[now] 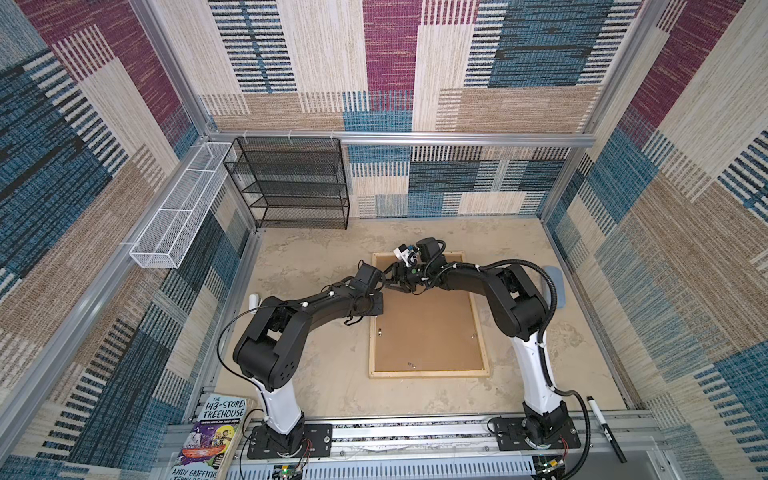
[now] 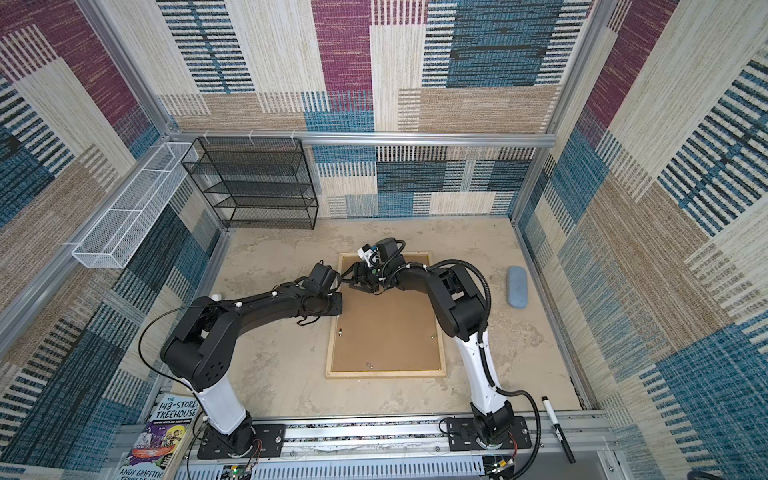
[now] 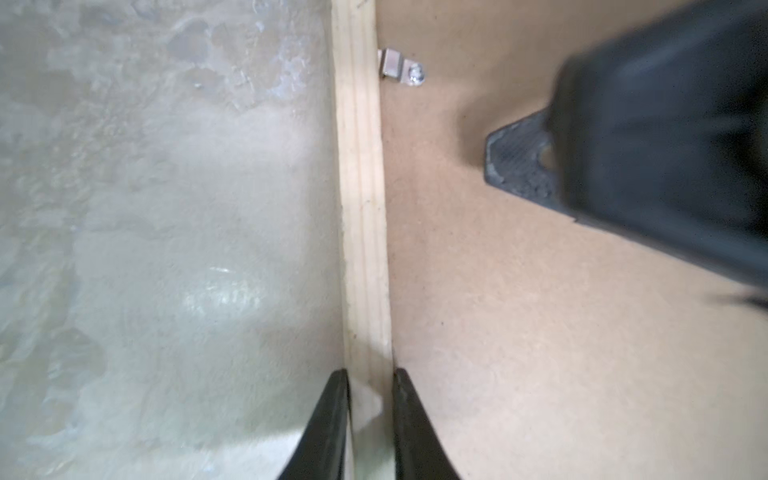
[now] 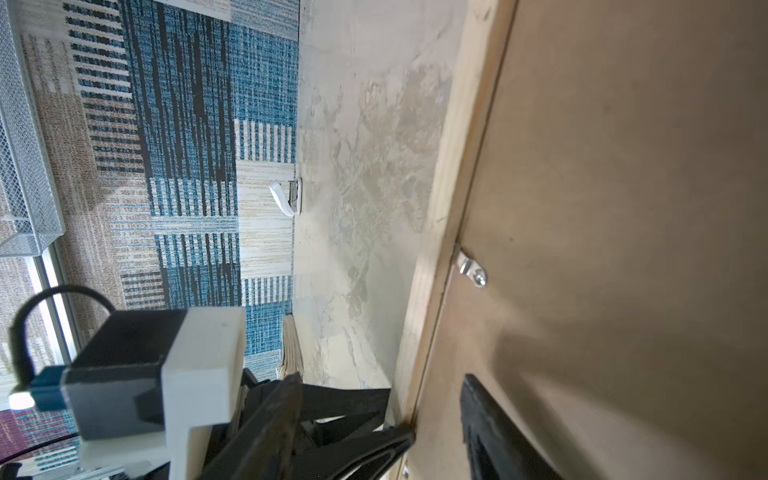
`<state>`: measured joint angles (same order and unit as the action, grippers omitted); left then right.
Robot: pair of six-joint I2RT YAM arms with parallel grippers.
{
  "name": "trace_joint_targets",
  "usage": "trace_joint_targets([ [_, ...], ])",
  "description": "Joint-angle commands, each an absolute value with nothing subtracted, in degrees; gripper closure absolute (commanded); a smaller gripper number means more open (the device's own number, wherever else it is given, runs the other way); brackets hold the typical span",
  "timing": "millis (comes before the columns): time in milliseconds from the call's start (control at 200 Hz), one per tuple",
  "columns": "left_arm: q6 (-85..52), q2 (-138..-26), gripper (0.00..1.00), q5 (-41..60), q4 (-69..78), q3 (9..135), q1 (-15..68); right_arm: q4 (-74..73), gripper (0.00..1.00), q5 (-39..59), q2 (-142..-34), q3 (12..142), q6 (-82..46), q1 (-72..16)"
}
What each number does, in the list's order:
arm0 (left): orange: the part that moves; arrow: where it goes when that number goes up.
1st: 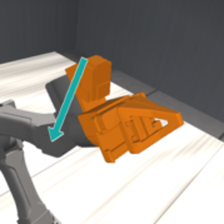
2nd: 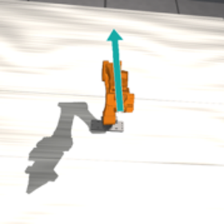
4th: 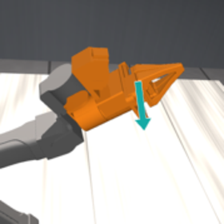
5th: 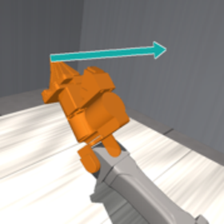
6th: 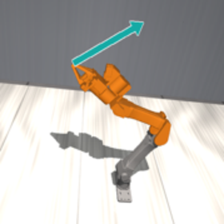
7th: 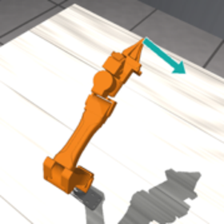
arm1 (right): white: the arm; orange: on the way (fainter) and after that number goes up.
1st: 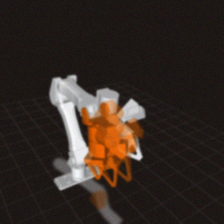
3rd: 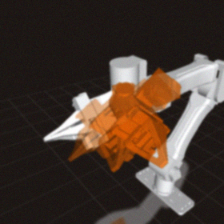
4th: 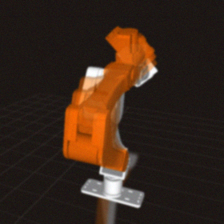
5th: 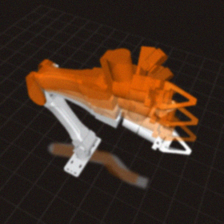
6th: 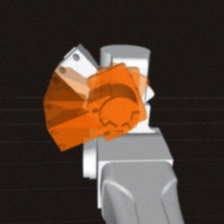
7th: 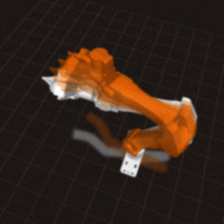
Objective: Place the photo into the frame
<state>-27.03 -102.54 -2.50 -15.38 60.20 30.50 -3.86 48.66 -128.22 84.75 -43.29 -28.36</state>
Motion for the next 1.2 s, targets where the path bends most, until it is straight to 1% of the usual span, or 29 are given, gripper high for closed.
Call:
trace_joint_targets([
  [0, -24.78, -101.66, 0.70, -1.05, -19.68, 60.36, 30.57, -2.74, 0.37, 46.81, -126.40, 83.39, -41.05, -28.39],
  [160, -25.70, -98.38, 0.65, -0.34, -21.66, 60.07, 30.57, -2.37, 0.37, 45.89, -123.94, 80.36, -39.77, -28.38],
  [446, -29.05, -88.85, 0.64, 3.71, -24.68, 51.51, 33.02, -4.45, 0.37, 44.61, -117.80, 68.85, -38.32, -28.39],
  [621, -32.30, -85.34, 0.65, 2.74, -26.28, 47.03, 36.33, -5.06, 0.37, 44.90, -117.84, 67.82, -38.27, -28.39],
  [736, -33.18, -84.98, 0.65, 2.30, -26.10, 45.86, 37.43, -5.27, 0.37, 45.26, -118.30, 68.27, -38.50, -28.48],
  [816, -33.22, -85.54, 0.69, 1.79, -25.83, 45.92, 37.62, -5.22, 0.37, 45.32, -118.22, 68.42, -38.50, -28.48],
  [971, -34.30, -87.92, 0.82, 1.54, -24.23, 46.74, 37.62, -4.55, 0.37, 45.18, -117.32, 68.35, -37.89, -28.52],
  [1132, -38.28, -91.02, 0.91, 0.63, -22.42, 47.86, 37.62, -2.36, 0.37, 43.72, -115.43, 68.55, -36.36, -28.48],
  [1197, -40.45, -91.91, 0.93, -0.69, -21.59, 48.17, 37.61, -1.56, 0.37, 43.30, -114.74, 68.57, -35.74, -28.48],
])
